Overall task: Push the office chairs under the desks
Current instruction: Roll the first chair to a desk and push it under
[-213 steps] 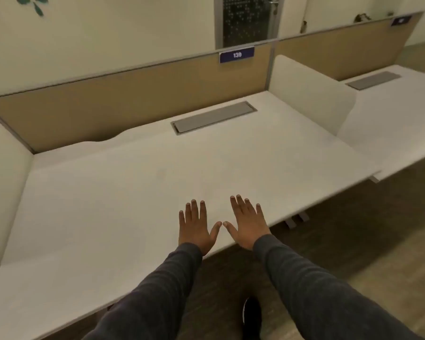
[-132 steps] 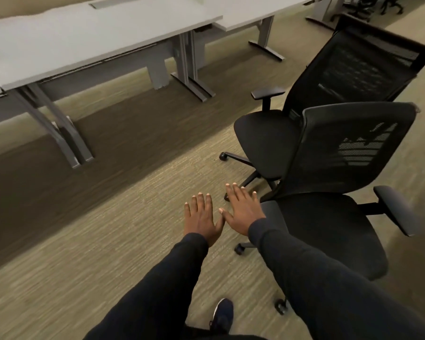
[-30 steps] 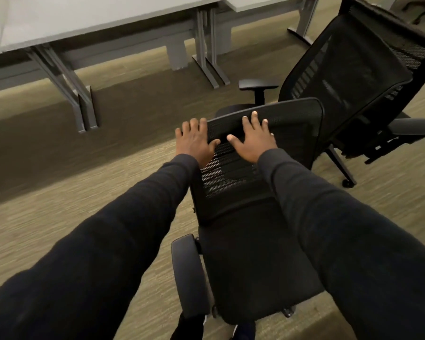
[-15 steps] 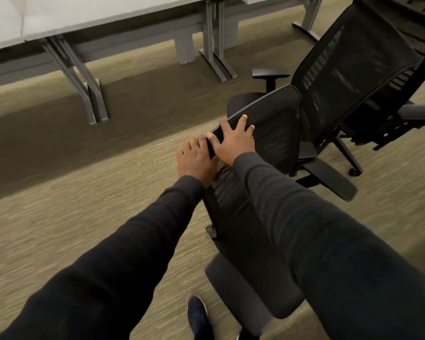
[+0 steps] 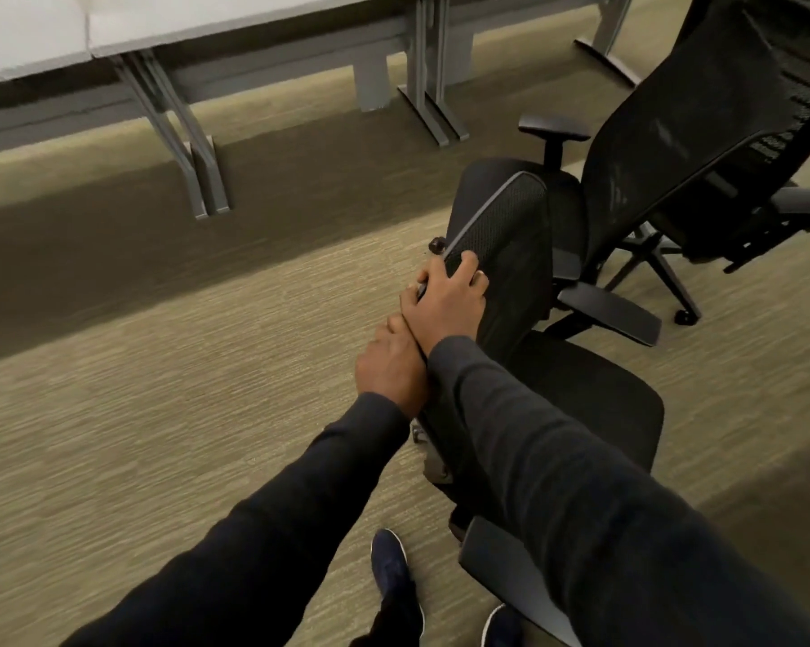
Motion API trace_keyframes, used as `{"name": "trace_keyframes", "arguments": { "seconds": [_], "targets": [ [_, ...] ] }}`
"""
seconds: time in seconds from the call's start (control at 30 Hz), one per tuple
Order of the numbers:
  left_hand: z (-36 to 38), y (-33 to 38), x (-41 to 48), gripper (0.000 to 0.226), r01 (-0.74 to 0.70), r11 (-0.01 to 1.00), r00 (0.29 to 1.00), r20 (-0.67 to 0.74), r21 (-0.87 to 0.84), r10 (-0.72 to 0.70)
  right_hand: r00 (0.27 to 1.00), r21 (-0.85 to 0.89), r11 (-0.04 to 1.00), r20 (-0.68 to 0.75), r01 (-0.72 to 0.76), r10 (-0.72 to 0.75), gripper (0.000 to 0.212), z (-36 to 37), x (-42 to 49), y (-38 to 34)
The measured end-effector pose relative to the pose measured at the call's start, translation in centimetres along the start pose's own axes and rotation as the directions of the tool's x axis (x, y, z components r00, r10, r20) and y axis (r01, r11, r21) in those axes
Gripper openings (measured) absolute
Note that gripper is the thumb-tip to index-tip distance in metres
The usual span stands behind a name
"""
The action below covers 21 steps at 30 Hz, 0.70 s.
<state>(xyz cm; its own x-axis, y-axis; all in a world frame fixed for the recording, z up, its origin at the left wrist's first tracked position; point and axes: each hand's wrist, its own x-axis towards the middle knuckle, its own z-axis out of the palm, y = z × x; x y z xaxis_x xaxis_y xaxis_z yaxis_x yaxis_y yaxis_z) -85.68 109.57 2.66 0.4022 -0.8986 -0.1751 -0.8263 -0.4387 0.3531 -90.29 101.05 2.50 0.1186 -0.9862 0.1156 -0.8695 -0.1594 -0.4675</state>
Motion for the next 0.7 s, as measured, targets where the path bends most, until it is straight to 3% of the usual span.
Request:
{"name": "trace_keyframes", "arguments": {
  "seconds": [0.17, 0.27, 0.33, 0.4, 0.47, 0.53, 0.63, 0.7],
  "targets": [
    [0.9, -0.3, -7.2, 0.044, 0.094, 0.992, 0.995, -0.007, -0.078, -0.095, 0.994, 0.115, 0.989, 0.051, 0.09, -0.096, 0.031, -1.0, -6.2, 1.3],
    [0.0, -1.1, -9.7, 0.061, 0.105, 0.957, 0.975, 0.217, -0.27, -0.046, 0.982, 0.191, 0.972, 0.1, 0.138, -0.159, 0.047, -1.9, -9.1, 2.6],
    [-2.3, -1.7, -10.0, 0.043, 0.075, 0.982, 0.894, 0.448, -0.171, 0.01, 0.97, 0.238, 0.956, 0.13, 0.172, -0.207, 0.055, -2.4, -10.8, 3.1],
    [-4.8, -1.8, -9.5, 0.023, 0.05, 0.998, 0.842, 0.535, 0.041, -0.064, 0.954, 0.265, 0.944, 0.174, 0.195, -0.246, 0.059, -3.1, -12.7, 3.7],
    [-6.4, -0.8, -9.1, 0.029, 0.074, 0.976, 0.885, 0.437, 0.205, -0.159, 0.929, 0.296, 0.928, 0.222, 0.224, -0.295, 0.062, -4.2, -15.1, 4.9],
    [-7.0, 0.2, -7.6, 0.029, 0.084, 0.962, 0.955, 0.255, 0.258, -0.152, 0.908, 0.339, 0.907, 0.245, 0.249, -0.341, 0.066, -4.8, -16.8, 5.8],
    [-5.7, 3.3, -5.9, 0.033, -0.085, 0.965, 0.994, -0.052, 0.248, 0.101, 0.883, 0.374, 0.878, 0.242, 0.298, -0.403, 0.068, -5.9, -19.3, 7.7],
    [-4.2, 5.3, -4.7, 0.04, -0.275, 0.905, 0.944, -0.086, 0.323, 0.317, 0.868, 0.369, 0.868, 0.24, 0.332, -0.435, 0.069, -6.7, -20.5, 8.8]
  ]
}}
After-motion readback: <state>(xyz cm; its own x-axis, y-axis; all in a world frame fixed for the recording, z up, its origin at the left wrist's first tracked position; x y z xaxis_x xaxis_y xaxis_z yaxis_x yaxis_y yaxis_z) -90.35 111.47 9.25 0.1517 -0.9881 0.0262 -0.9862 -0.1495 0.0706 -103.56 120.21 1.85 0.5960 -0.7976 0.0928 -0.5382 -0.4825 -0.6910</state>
